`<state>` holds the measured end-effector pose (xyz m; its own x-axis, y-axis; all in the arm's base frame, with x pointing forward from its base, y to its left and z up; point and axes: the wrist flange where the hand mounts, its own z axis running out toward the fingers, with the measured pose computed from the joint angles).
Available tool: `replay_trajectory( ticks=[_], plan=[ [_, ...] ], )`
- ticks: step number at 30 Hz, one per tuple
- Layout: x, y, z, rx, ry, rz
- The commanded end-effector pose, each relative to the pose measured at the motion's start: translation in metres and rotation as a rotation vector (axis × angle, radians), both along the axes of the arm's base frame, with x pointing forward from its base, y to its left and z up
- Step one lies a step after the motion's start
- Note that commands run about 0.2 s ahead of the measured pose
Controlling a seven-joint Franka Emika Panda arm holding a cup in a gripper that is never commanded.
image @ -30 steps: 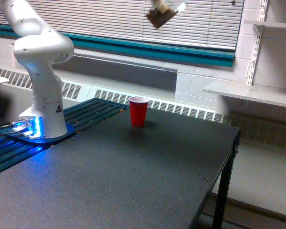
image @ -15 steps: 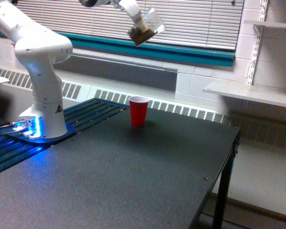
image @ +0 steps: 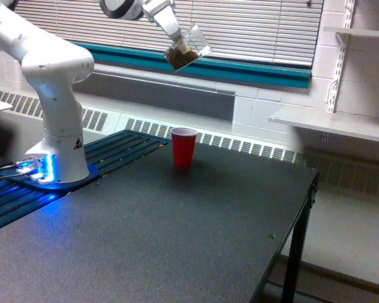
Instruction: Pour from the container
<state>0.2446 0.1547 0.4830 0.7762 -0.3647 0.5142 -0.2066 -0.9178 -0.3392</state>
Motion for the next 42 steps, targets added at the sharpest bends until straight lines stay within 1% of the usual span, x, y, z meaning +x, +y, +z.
replay_trajectory(
  ticks=[1, 4, 8, 9, 12, 16, 17, 19, 24, 26, 27, 31, 33, 36, 39, 42],
  plan=[
    [-0.017, 0.016, -0.03, 0.058, 0.055, -0.094],
    [-0.023, 0.025, -0.035, 0.057, 0.062, -0.105],
    [-0.03, 0.036, -0.041, 0.075, 0.083, -0.121],
    [-0.032, 0.038, -0.044, 0.069, 0.089, -0.129],
    [-0.028, 0.034, -0.045, 0.085, 0.106, -0.146],
    [-0.036, 0.046, -0.053, 0.101, 0.122, -0.175],
    [-0.031, 0.039, -0.053, 0.109, 0.133, -0.188],
    [-0.027, 0.035, -0.051, 0.123, 0.137, -0.194],
    [-0.038, 0.049, -0.063, 0.126, 0.166, -0.217],
    [-0.023, 0.03, -0.061, 0.134, 0.182, -0.229],
    [-0.021, 0.027, -0.062, 0.137, 0.189, -0.232],
    [-0.025, 0.034, -0.072, 0.143, 0.219, -0.236],
    [-0.018, 0.025, -0.076, 0.141, 0.242, -0.235],
    [-0.016, 0.024, -0.082, 0.143, 0.255, -0.238],
    [-0.012, 0.018, -0.087, 0.147, 0.283, -0.225],
    [-0.009, 0.014, -0.093, 0.138, 0.297, -0.227]
  ],
)
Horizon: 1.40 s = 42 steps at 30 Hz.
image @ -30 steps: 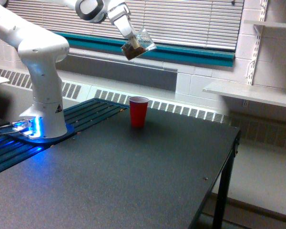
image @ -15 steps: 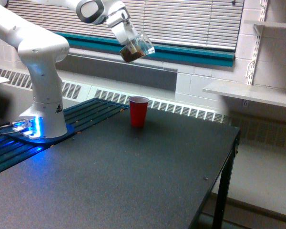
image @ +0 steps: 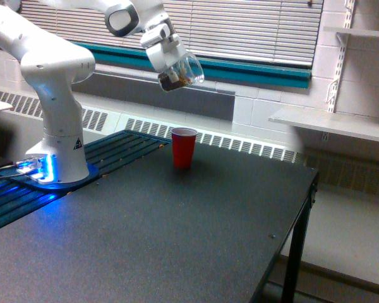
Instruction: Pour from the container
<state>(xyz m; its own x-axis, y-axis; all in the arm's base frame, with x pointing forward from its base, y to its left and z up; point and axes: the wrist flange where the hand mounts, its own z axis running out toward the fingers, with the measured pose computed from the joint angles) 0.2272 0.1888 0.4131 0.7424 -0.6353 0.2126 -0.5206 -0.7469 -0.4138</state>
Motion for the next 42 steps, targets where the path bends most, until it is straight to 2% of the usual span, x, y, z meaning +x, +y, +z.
replay_trajectory(
  ticks=[1, 4, 14, 22, 30, 42],
  plan=[
    [0.01, -0.021, -0.025, -0.054, 0.042, 0.031],
    [0.014, -0.028, -0.026, -0.06, 0.046, 0.018],
    [0.008, -0.023, -0.028, -0.07, 0.056, 0.039],
    [-0.011, 0.0, -0.032, -0.059, 0.064, 0.089],
    [-0.032, 0.026, -0.05, -0.043, 0.098, 0.122],
    [-0.036, 0.032, -0.071, -0.031, 0.147, 0.115]
  ],
)
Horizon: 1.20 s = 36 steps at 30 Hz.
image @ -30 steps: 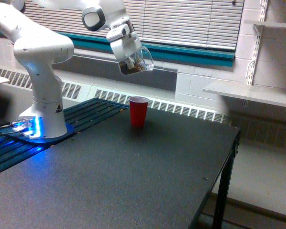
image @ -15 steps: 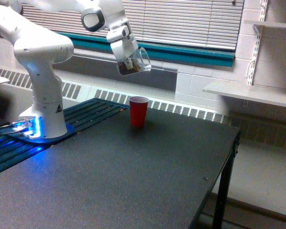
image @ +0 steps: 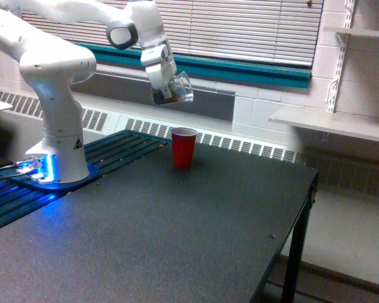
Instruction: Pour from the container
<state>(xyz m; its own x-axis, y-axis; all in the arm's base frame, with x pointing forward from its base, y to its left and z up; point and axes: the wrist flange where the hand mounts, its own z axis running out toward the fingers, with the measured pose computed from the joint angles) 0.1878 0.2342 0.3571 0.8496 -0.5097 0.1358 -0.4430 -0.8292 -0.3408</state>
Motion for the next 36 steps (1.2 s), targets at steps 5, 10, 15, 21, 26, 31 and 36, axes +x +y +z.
replay_trajectory(
  ticks=[5, 10, 15, 21, 26, 31, 36],
  plan=[
    [-0.004, -0.007, -0.024, -0.009, 0.051, -0.032],
    [0.003, -0.014, -0.031, -0.017, 0.077, -0.031],
    [0.005, -0.016, -0.039, -0.022, 0.095, -0.023],
    [0.006, -0.018, -0.049, -0.028, 0.126, -0.011],
    [0.009, -0.021, -0.056, -0.035, 0.144, 0.007],
    [0.005, -0.019, -0.062, -0.037, 0.169, 0.029],
    [0.001, -0.016, -0.069, -0.047, 0.183, 0.043]
  ],
)
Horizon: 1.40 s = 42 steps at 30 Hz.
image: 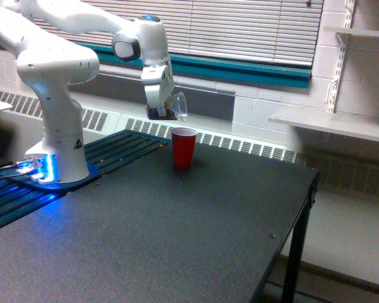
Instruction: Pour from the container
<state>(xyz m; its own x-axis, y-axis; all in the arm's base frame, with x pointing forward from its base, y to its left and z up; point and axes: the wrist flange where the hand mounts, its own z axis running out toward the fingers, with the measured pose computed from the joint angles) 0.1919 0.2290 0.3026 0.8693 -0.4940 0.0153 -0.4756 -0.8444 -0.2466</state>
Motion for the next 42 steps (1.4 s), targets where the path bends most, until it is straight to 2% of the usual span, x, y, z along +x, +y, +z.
replay_trajectory(
  ticks=[1, 18, 32, 42],
  plan=[
    [-0.004, -0.01, -0.017, -0.019, 0.031, 0.03],
    [-0.012, 0.013, -0.034, -0.019, 0.064, 0.085],
    [0.002, 0.028, -0.03, -0.034, 0.074, 0.128],
    [-0.002, 0.042, -0.027, -0.033, 0.093, 0.188]
  ],
)
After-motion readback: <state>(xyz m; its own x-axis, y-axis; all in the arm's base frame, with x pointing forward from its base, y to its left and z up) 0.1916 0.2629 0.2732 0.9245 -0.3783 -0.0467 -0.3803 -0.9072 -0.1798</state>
